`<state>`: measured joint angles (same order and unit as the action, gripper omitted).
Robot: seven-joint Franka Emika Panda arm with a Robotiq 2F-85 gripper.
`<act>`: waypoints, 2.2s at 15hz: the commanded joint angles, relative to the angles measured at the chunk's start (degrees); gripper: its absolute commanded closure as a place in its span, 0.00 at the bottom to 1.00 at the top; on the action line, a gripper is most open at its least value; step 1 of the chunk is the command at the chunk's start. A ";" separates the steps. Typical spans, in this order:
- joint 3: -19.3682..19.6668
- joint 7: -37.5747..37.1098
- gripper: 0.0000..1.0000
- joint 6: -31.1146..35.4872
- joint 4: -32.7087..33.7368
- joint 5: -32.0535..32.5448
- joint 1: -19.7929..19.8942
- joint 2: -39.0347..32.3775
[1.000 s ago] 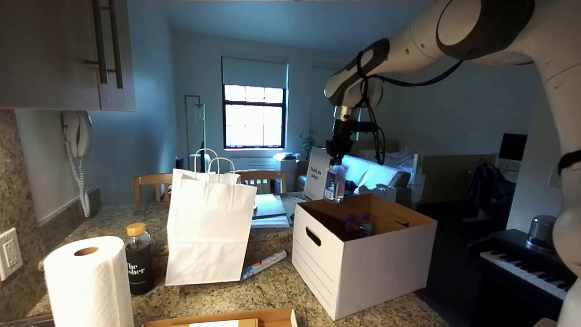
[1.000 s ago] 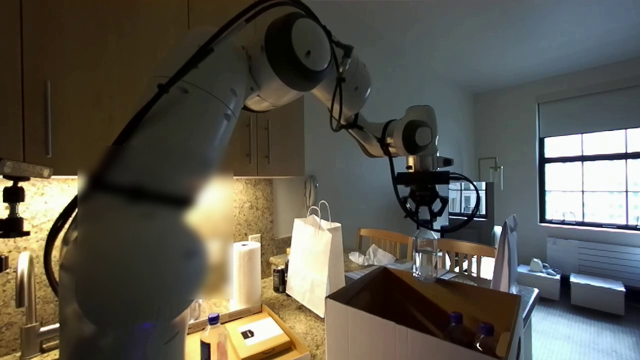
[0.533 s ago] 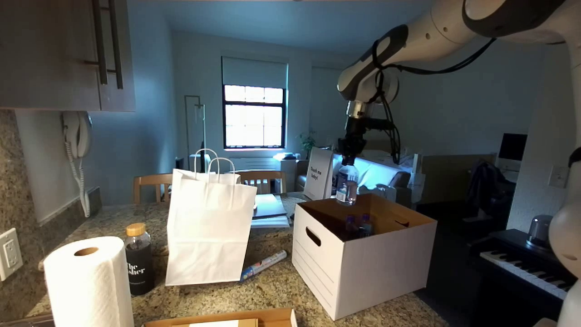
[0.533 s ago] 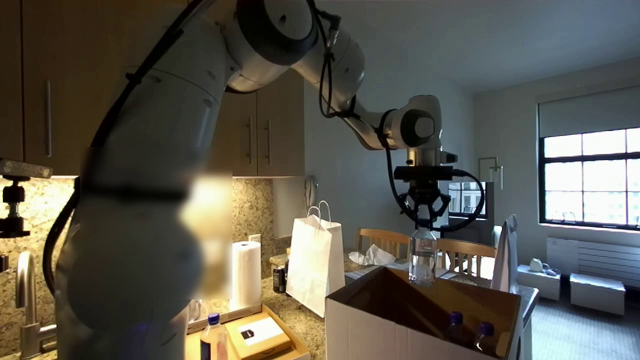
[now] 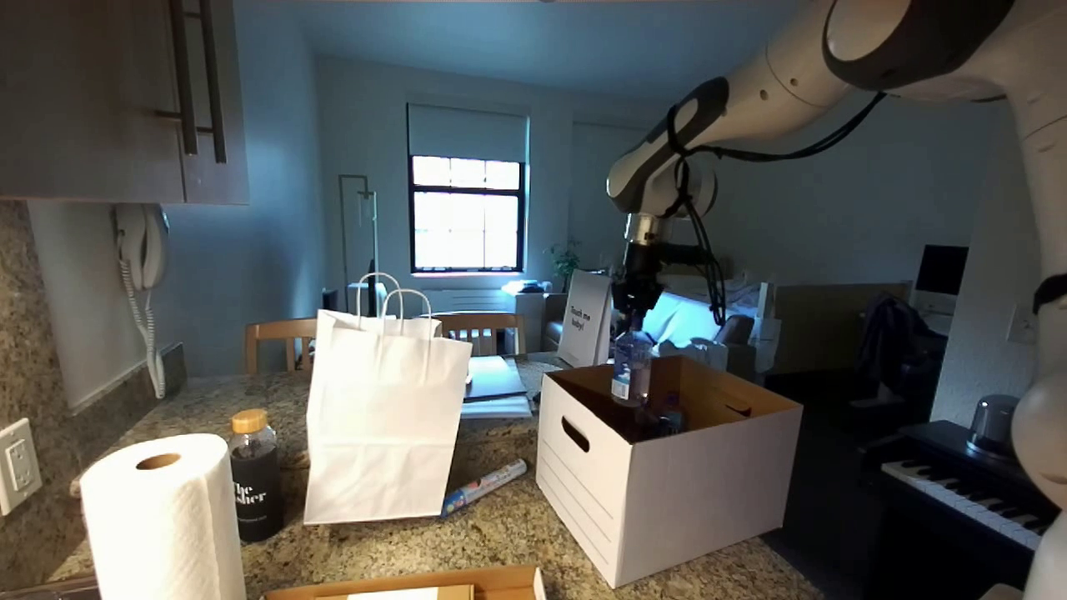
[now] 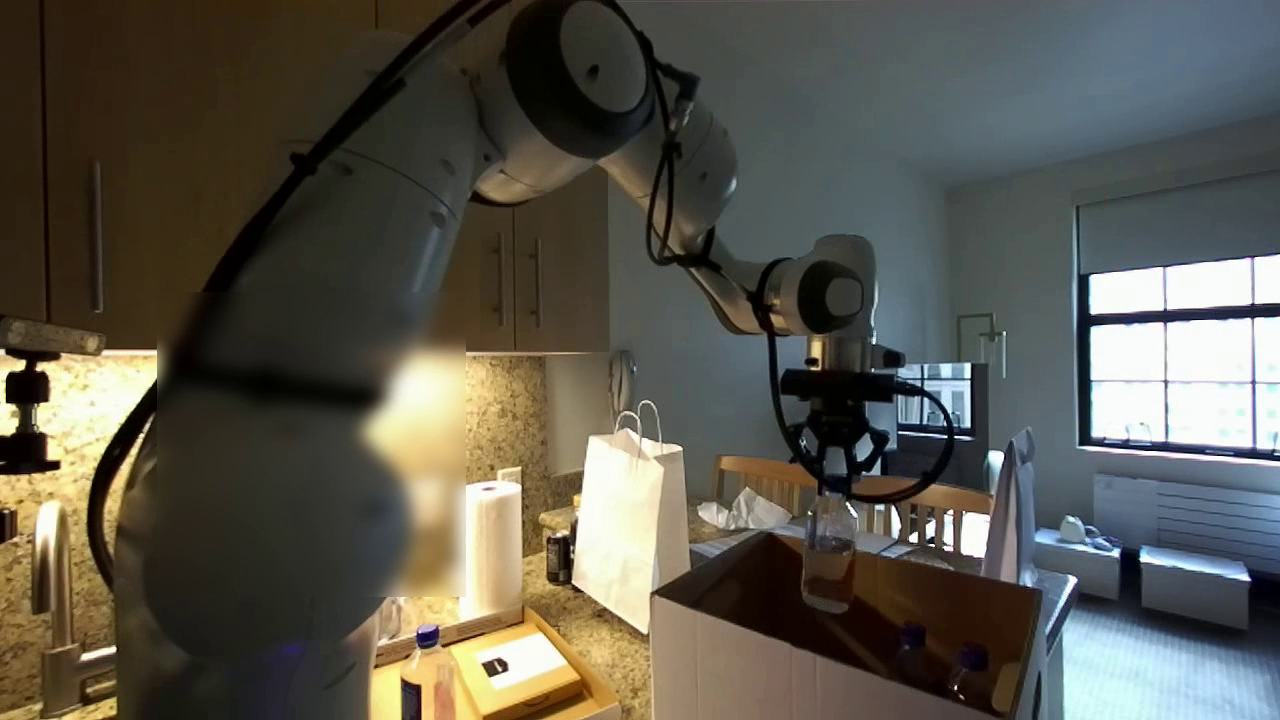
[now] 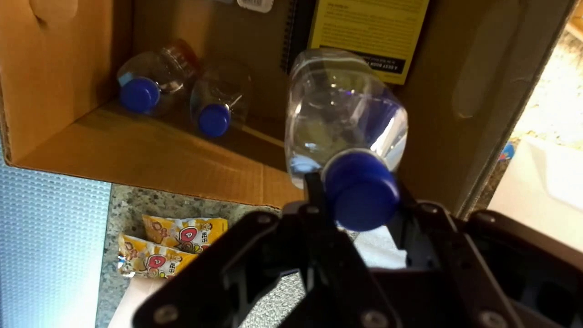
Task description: Place four empty water bottles inside the white storage box on the right
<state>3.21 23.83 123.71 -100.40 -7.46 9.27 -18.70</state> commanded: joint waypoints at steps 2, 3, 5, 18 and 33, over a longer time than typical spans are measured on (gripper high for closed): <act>-1.93 -1.18 0.89 11.71 0.75 -1.20 -0.03 -6.64; -2.43 -1.23 0.89 13.15 1.09 -0.98 0.07 -8.32; -2.93 -1.67 0.90 16.27 1.46 0.26 -0.05 -11.19; -5.33 -3.44 0.89 23.60 2.32 0.15 0.65 -15.99; -8.21 -2.62 0.90 25.39 3.57 -0.76 2.28 -18.21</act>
<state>-3.53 21.45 146.85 -97.50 -7.86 11.56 -36.52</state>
